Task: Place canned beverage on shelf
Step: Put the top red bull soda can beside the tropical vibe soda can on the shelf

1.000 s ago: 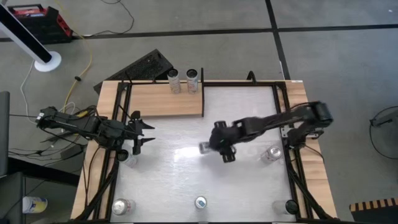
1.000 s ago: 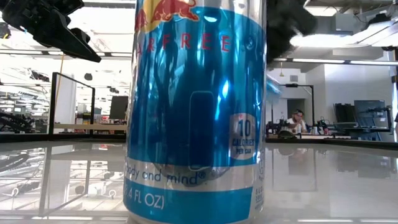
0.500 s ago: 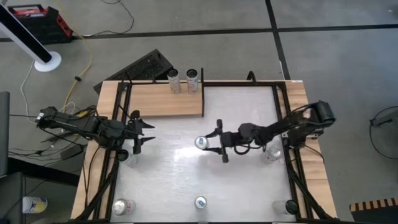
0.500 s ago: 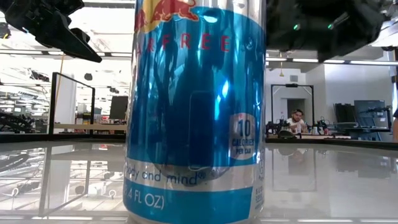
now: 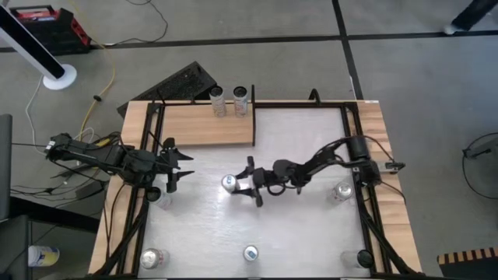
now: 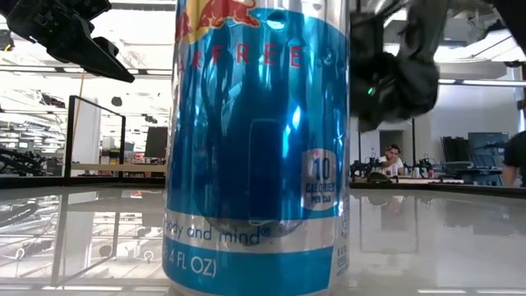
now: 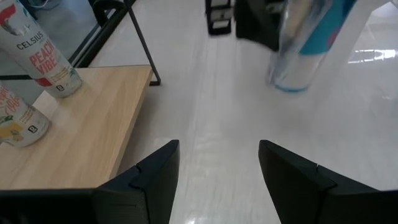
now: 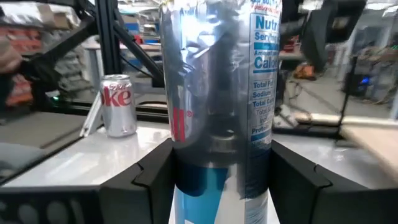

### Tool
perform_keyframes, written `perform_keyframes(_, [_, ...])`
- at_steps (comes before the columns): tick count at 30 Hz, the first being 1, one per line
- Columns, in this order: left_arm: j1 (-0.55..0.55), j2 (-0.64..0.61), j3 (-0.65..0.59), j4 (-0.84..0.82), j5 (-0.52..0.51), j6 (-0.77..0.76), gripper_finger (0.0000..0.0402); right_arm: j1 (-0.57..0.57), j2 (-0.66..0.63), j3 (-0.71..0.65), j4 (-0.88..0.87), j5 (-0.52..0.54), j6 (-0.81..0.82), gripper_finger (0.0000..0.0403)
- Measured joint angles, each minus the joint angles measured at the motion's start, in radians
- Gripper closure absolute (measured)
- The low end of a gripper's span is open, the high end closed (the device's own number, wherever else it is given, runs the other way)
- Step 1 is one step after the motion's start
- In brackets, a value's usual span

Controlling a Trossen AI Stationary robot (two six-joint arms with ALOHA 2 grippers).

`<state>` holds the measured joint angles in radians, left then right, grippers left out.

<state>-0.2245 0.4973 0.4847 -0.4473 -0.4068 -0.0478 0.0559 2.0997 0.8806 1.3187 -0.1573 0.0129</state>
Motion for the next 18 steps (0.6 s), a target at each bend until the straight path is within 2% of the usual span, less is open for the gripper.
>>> perform_keyframes(7, [0.0, 0.0, 0.0, 0.0, 0.002, -0.001, 0.0195, -0.042, 0.135, 0.073, 0.017, -0.057, 0.035, 0.0177])
perform_keyframes(18, [0.0, 0.0, 0.0, 0.0, 0.002, -0.001, 0.0195, -0.051, 0.181, 0.084, -0.002, -0.058, 0.04, 0.0177])
